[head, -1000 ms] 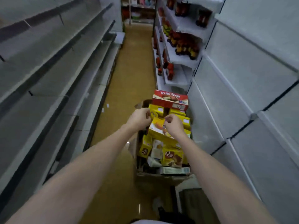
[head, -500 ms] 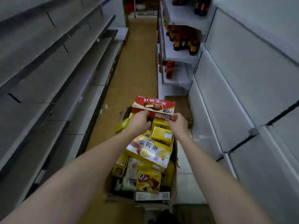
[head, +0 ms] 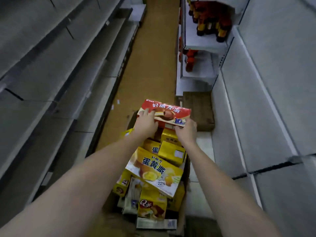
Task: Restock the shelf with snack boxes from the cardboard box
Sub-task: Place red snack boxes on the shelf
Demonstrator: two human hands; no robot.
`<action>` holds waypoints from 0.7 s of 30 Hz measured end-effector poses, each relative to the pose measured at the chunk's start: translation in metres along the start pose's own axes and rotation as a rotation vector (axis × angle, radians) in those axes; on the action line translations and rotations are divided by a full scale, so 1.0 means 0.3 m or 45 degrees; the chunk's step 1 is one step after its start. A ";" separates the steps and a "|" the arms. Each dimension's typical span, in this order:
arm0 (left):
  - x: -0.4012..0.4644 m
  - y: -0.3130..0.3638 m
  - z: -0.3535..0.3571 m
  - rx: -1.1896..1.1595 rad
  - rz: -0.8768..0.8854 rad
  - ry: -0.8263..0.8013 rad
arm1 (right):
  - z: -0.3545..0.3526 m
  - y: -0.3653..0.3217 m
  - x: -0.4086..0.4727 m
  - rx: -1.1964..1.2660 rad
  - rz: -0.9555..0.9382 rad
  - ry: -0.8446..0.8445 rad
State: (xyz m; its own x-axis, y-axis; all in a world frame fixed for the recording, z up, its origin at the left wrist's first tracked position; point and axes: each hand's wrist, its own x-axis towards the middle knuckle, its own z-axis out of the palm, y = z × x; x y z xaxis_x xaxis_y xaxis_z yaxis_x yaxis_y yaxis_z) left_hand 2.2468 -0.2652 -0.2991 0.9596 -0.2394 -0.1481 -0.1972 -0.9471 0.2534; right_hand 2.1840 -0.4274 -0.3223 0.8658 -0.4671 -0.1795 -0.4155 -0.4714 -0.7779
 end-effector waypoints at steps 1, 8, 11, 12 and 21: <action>0.017 -0.015 0.004 0.025 -0.020 -0.026 | 0.015 0.003 0.011 -0.002 0.010 -0.010; 0.087 -0.101 0.052 0.069 -0.185 -0.122 | 0.081 0.025 0.026 0.030 0.062 0.007; 0.099 -0.117 0.069 -0.041 -0.233 -0.118 | 0.100 0.040 0.020 0.058 0.078 -0.010; 0.098 -0.118 0.071 -0.098 -0.235 -0.101 | 0.104 0.042 0.016 0.060 0.072 -0.010; 0.026 -0.181 0.038 -0.442 -0.272 0.105 | 0.100 -0.011 -0.029 0.105 0.052 0.089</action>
State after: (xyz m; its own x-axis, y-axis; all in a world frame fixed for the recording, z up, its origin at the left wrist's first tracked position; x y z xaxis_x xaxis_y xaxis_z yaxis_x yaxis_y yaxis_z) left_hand 2.2626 -0.2180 -0.3250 0.9872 -0.0137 -0.1589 0.0744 -0.8417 0.5348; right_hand 2.1860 -0.3993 -0.3361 0.8258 -0.5371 -0.1719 -0.4232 -0.3889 -0.8183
